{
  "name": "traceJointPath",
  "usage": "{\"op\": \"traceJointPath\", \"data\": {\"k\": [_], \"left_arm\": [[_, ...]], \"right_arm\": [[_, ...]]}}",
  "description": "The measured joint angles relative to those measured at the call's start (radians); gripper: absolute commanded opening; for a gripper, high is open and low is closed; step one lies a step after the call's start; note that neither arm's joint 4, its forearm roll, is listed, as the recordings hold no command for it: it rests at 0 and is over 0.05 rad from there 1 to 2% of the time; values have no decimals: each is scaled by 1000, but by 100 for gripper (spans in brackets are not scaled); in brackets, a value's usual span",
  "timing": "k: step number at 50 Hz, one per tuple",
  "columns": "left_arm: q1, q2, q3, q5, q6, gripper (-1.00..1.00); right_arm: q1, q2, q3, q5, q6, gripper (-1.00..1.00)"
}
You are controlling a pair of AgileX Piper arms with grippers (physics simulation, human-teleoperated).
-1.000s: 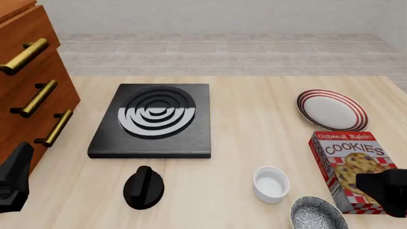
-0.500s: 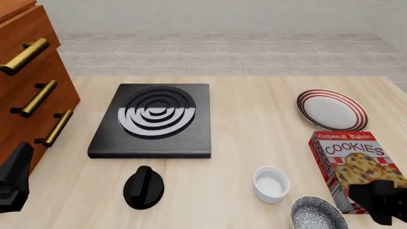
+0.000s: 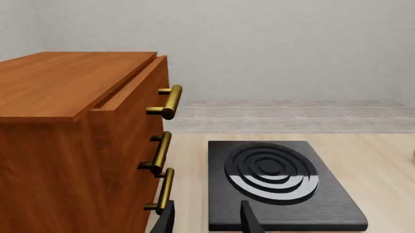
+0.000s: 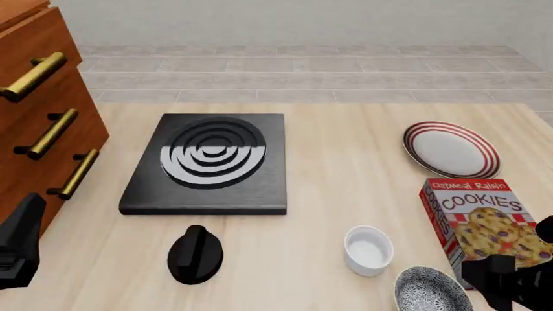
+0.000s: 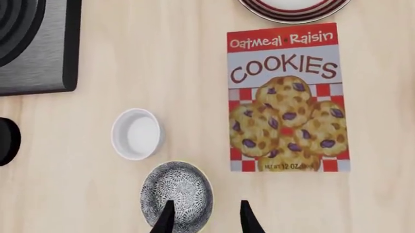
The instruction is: Pick the akita bowl next to the ramekin and place it on the plate.
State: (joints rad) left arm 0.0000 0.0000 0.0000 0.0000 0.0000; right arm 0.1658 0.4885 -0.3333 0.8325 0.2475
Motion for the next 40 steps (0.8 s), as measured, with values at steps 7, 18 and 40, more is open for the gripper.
{"op": "traceJointPath", "data": {"k": [7, 18, 40], "left_arm": [[0, 0, 0, 0, 0, 100], [0, 0, 0, 0, 0, 100], [0, 0, 0, 0, 0, 100]], "right_arm": [[2, 12, 30, -32, 8, 100], [13, 44, 73, -86, 20, 100], [62, 110, 146, -161, 54, 100]]}}
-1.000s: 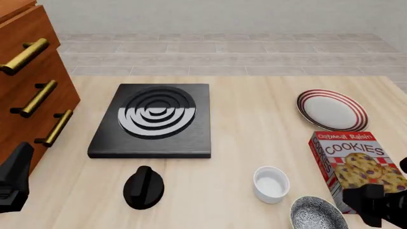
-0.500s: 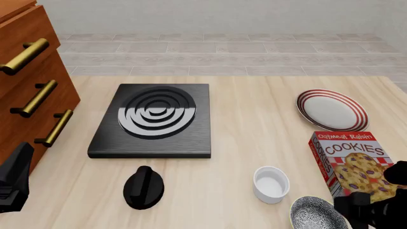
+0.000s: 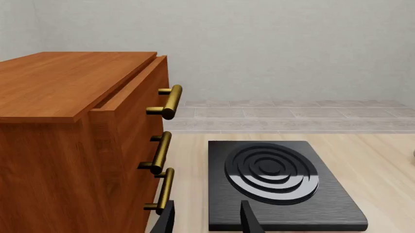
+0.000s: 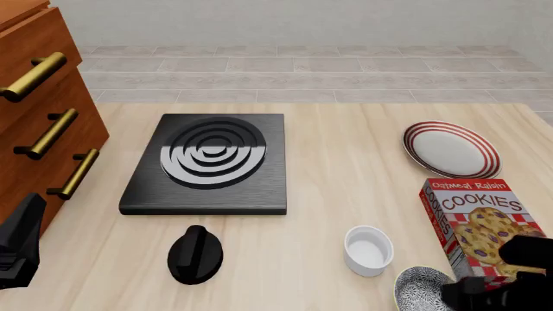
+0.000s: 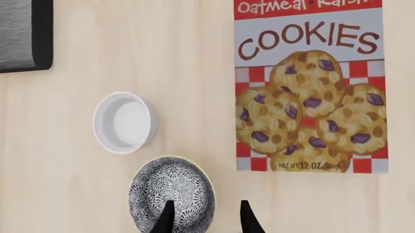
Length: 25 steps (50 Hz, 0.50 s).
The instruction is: Pick the akita bowl next to the ramekin and place it on the plate.
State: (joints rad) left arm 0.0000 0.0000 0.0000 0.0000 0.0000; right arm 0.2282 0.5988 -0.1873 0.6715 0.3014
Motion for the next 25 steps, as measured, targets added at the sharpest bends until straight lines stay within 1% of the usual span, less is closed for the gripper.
{"op": "traceJointPath", "data": {"k": [25], "left_arm": [[0, 0, 0, 0, 0, 100]], "right_arm": [[-12, 112, 73, -141, -12, 100]]}}
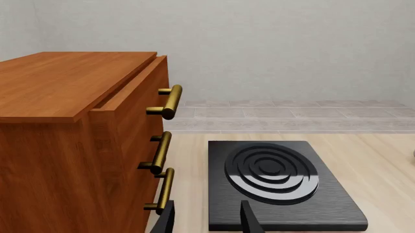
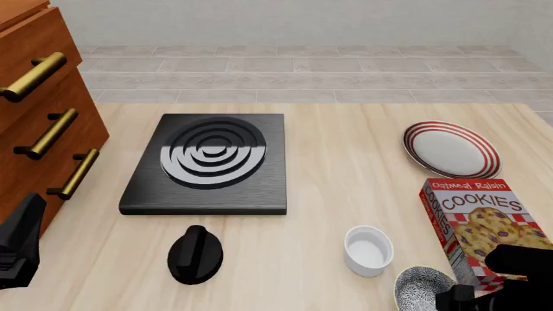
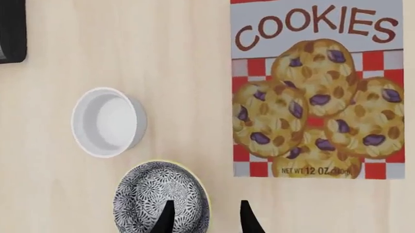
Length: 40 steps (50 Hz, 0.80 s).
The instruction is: Pick the akita bowl next to the ramekin and place it on the plate.
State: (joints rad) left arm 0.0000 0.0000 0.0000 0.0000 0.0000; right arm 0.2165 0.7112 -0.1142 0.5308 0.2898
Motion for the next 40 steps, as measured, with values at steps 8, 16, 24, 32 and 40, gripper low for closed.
{"op": "traceJointPath", "data": {"k": [8, 16, 24, 32, 40], "left_arm": [[0, 0, 0, 0, 0, 100], [0, 0, 0, 0, 0, 100], [0, 0, 0, 0, 0, 100], [0, 0, 0, 0, 0, 100], [0, 0, 0, 0, 0, 100]], "right_arm": [[3, 22, 21, -34, 4, 100], [11, 27, 44, -55, 13, 100], [17, 18, 63, -60, 20, 100], [26, 20, 73, -72, 29, -100], [42, 16, 54, -71, 37, -100]]}}
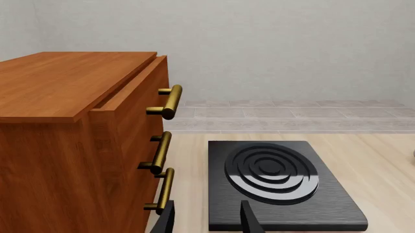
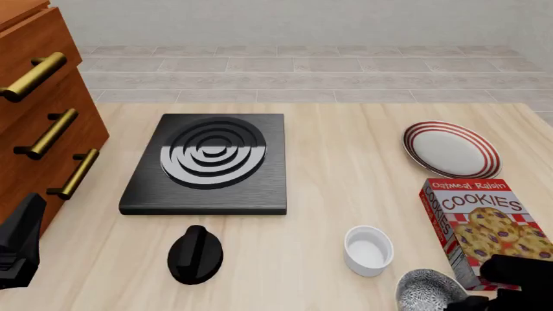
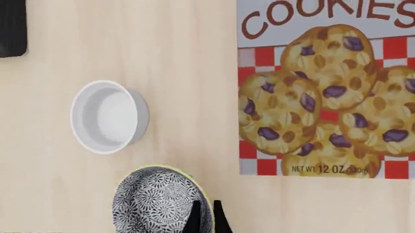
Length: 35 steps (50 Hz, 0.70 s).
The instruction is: Pick the akita bowl next to the ramekin and place it on the plate.
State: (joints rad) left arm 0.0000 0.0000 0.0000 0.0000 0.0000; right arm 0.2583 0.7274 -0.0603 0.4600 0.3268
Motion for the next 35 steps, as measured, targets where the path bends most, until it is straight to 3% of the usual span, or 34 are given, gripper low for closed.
{"op": "traceJointPath", "data": {"k": [35], "left_arm": [[0, 0, 0, 0, 0, 100]], "right_arm": [[76, -92, -131, 174, 28, -100]]}}
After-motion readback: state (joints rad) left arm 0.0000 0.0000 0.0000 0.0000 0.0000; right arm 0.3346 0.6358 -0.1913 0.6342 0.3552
